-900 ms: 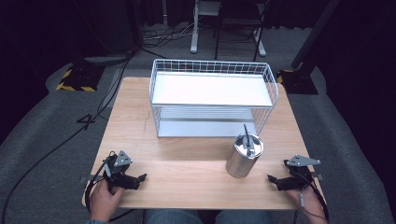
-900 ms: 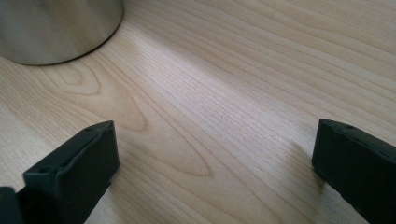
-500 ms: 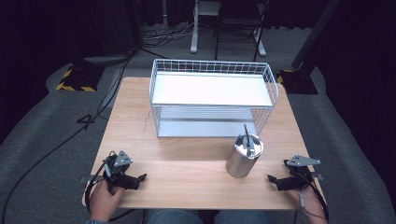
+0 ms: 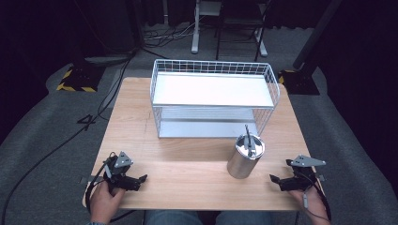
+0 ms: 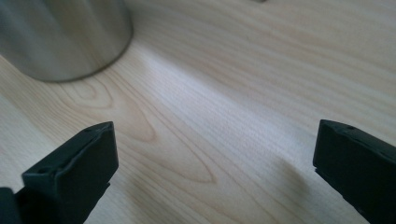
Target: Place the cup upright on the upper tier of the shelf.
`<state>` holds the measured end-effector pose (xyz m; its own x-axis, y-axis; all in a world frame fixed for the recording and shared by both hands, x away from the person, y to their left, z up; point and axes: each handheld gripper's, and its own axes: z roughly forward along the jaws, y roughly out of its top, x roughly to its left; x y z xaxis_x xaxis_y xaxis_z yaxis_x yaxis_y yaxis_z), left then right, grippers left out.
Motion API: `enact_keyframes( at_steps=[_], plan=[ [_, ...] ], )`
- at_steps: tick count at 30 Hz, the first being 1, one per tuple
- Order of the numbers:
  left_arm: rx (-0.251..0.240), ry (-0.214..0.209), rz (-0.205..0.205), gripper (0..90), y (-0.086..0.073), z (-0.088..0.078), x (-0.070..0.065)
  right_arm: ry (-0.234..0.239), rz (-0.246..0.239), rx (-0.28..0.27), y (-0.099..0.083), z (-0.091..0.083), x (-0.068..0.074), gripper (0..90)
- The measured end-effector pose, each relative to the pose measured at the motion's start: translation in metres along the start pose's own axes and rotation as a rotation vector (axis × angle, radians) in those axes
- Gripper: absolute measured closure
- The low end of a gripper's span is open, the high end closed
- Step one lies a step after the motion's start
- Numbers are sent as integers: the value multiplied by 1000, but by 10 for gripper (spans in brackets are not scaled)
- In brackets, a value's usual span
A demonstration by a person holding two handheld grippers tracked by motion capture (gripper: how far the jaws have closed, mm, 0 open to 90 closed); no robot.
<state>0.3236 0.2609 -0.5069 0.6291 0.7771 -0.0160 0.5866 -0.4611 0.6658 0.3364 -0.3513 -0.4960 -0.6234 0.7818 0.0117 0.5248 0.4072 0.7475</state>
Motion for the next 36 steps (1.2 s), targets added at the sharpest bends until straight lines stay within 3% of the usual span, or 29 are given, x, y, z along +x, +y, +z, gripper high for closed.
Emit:
enact_keyframes(
  at_steps=[9,19,26,36],
  plan=[
    [0,0,1,2,0,0,0,52,-8,-72,15,-17,4,3],
    [1,1,4,2,0,0,0,145,-16,-182,33,-29,17,3],
    [0,1,5,3,0,0,0,188,-37,-219,47,-29,27,3],
    [1,1,6,2,0,0,0,225,-31,-257,61,-23,41,0]
  ],
)
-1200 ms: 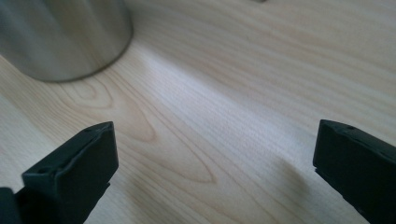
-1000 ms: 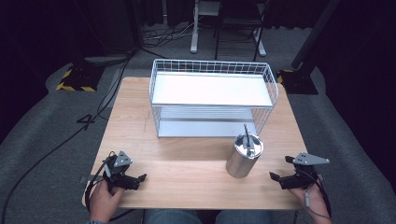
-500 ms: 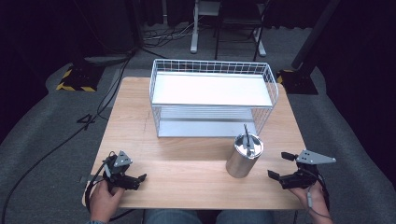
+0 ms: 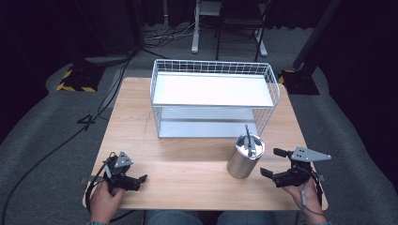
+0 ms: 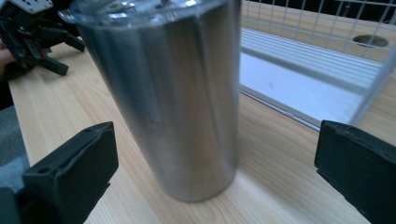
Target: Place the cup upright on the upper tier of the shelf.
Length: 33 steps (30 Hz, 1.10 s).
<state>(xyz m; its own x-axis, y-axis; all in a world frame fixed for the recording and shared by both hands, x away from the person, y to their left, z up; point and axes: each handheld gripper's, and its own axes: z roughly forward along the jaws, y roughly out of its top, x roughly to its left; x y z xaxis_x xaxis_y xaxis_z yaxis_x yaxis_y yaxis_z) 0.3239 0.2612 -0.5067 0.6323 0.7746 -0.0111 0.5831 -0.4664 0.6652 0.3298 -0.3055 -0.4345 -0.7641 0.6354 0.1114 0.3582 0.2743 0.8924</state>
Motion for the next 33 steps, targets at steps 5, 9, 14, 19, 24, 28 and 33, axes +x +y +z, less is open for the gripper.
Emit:
enact_keyframes(
  at_steps=[5,9,14,19,24,28,33],
  plan=[
    [0,0,-2,3,0,0,0,25,-22,0,7,11,6,0],
    [-1,-1,-6,3,0,0,0,35,-25,-5,11,16,9,0],
    [0,0,0,2,0,0,0,37,-48,-2,19,30,16,0],
    [0,0,0,3,0,0,0,43,-60,-1,24,40,17,0],
    [-1,-1,-6,3,0,0,0,43,-68,10,27,51,17,0],
    [0,0,1,2,0,0,0,42,-72,20,27,59,18,0],
    [0,0,0,2,0,0,0,43,-68,30,25,65,17,6]
  ],
)
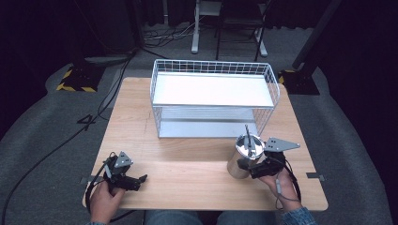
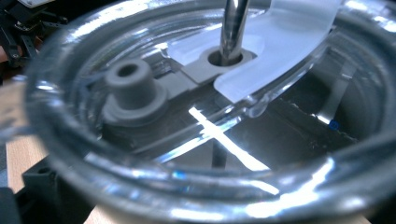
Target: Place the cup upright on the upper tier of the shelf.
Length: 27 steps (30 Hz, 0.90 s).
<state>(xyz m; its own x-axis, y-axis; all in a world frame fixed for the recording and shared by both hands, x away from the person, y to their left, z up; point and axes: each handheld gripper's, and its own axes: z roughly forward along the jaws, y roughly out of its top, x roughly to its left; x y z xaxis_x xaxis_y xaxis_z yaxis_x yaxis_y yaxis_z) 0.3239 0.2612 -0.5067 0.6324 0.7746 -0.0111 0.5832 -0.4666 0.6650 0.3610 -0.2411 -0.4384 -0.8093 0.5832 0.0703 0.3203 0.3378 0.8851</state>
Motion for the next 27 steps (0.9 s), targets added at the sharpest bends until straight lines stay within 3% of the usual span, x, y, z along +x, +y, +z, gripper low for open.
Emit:
enact_keyframes(
  at_steps=[13,19,27],
  plan=[
    [0,0,0,3,0,0,0,-20,-48,20,4,-1,2,35],
    [-1,-1,-5,2,0,0,0,-19,-39,31,6,-2,1,38],
    [0,0,0,2,0,0,0,-26,-65,40,24,-8,2,38]
  ],
)
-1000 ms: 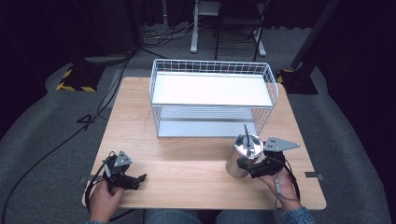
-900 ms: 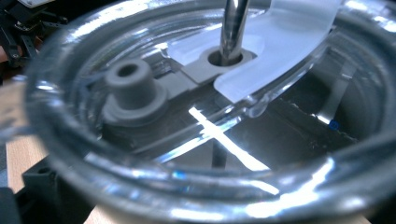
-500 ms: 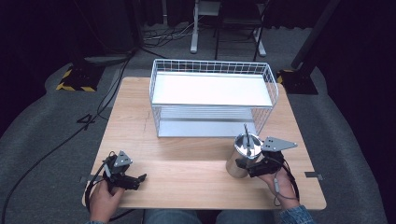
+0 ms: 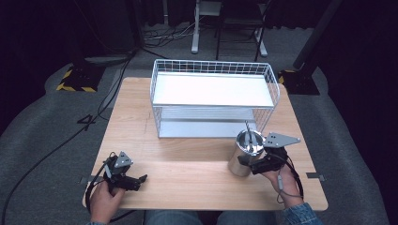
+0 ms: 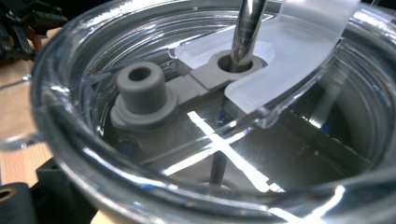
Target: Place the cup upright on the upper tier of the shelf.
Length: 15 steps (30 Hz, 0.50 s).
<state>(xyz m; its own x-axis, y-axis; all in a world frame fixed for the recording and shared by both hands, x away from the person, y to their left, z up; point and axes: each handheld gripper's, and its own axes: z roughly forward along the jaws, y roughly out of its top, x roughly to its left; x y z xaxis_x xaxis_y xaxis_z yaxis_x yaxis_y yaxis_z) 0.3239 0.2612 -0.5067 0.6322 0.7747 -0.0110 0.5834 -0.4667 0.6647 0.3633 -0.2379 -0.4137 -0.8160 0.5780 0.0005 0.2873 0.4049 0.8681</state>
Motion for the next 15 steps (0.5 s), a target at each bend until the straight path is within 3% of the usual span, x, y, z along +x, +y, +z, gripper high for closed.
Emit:
enact_keyframes(
  at_steps=[15],
  plan=[
    [-1,-1,-2,2,0,0,0,-25,-45,14,48,-15,-4,38]
  ],
)
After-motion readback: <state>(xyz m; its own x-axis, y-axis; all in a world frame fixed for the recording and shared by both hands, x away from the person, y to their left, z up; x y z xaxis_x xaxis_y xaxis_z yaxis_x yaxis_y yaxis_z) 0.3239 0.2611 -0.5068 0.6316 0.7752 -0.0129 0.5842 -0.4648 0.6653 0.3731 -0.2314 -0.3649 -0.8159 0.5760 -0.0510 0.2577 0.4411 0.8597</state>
